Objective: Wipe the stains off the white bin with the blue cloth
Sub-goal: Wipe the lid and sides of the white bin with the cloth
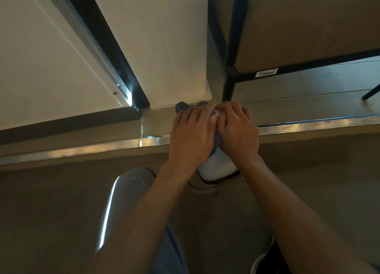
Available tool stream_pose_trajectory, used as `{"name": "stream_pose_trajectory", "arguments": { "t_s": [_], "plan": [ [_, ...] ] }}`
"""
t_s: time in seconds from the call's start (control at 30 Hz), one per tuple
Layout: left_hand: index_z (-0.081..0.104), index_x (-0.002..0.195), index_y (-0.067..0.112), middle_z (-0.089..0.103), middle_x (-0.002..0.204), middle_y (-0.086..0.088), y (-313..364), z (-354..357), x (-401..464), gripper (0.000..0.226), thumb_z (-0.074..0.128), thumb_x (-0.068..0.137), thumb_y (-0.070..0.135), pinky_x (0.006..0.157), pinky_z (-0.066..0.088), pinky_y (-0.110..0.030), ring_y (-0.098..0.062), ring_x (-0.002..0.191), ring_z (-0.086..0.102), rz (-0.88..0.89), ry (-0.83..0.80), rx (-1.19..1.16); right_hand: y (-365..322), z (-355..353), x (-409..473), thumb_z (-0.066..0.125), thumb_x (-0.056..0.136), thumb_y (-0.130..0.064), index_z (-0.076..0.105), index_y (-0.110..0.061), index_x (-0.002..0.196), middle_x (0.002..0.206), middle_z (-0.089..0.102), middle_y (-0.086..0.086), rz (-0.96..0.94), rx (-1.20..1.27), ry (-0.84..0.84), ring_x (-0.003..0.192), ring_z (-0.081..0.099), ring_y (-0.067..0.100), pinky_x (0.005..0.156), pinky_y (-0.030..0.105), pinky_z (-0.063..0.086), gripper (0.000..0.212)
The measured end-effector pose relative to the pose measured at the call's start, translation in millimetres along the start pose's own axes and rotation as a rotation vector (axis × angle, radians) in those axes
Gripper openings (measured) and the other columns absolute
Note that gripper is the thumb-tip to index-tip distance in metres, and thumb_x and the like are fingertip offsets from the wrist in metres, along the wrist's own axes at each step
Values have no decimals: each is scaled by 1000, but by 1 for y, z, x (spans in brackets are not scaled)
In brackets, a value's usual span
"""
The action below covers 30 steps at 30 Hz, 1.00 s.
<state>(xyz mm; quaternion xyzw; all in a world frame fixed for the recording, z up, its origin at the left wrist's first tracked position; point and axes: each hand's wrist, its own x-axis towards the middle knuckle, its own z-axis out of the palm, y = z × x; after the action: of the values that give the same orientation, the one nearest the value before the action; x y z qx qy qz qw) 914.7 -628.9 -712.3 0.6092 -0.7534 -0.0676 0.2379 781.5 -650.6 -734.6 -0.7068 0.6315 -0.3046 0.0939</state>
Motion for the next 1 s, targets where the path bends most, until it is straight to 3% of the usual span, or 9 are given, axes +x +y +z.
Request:
{"name": "stream_pose_trajectory", "arguments": {
  "t_s": [0.13,0.3,0.47,0.6,0.67,0.77,0.83,0.93,1.0],
  "plan": [
    [54,143,19,58,143,-3,-33,-8,-20,43,32,109,35,115,33,-34,-19,136,47,-50,-11,-203,-1,0,0,36,100,-31,57,-24,121,127,56,-5,36,29,-22,113,53,21,70,34,52,30],
    [61,115,15,66,110,-9,-30,-6,40,43,25,107,36,81,39,-35,-29,102,61,-389,-256,-63,-1,-1,0,37,100,-31,55,-26,120,126,55,-6,45,38,-26,114,52,21,69,33,51,27],
    [56,137,14,58,141,-7,-9,2,-24,48,28,106,39,113,35,-37,-26,134,48,-96,34,-36,-3,0,0,33,99,-32,55,-25,120,126,56,-4,35,32,-14,113,53,22,69,37,53,31],
    [34,155,21,23,167,4,-11,9,-72,51,33,108,40,124,17,-30,-14,155,15,-279,88,-329,-2,-1,0,35,100,-32,55,-25,122,129,55,-6,38,38,-24,115,51,19,70,32,49,30],
    [37,154,22,31,162,2,-14,7,-58,49,33,109,40,119,25,-24,-9,148,29,-390,90,-454,-2,-1,0,36,100,-31,56,-24,121,128,56,-6,29,40,-14,115,52,20,70,32,49,29],
    [58,131,18,60,128,-4,-27,-6,2,37,33,110,35,92,38,-29,-17,110,55,-561,-39,-392,-2,-1,1,37,100,-29,57,-25,120,127,56,-7,48,48,-11,115,52,21,70,33,49,28],
    [61,122,18,63,115,-4,-23,-11,19,36,33,109,35,83,34,-29,-14,94,51,-466,-134,-233,-2,0,1,37,100,-30,56,-26,119,125,56,-7,49,50,-8,114,52,21,69,35,50,27],
    [60,128,17,64,123,-5,-15,-11,-4,35,38,107,34,94,36,-26,-15,109,51,-168,3,-171,-2,1,0,39,100,-28,57,-25,118,123,58,-6,45,45,13,111,53,22,69,37,52,25],
    [58,132,20,62,125,-1,-27,-13,-10,37,36,107,37,95,34,-25,-14,113,51,-166,-16,-223,-3,1,-1,38,100,-28,56,-24,118,123,57,-6,34,40,11,111,53,21,68,32,47,26]
  ]
}}
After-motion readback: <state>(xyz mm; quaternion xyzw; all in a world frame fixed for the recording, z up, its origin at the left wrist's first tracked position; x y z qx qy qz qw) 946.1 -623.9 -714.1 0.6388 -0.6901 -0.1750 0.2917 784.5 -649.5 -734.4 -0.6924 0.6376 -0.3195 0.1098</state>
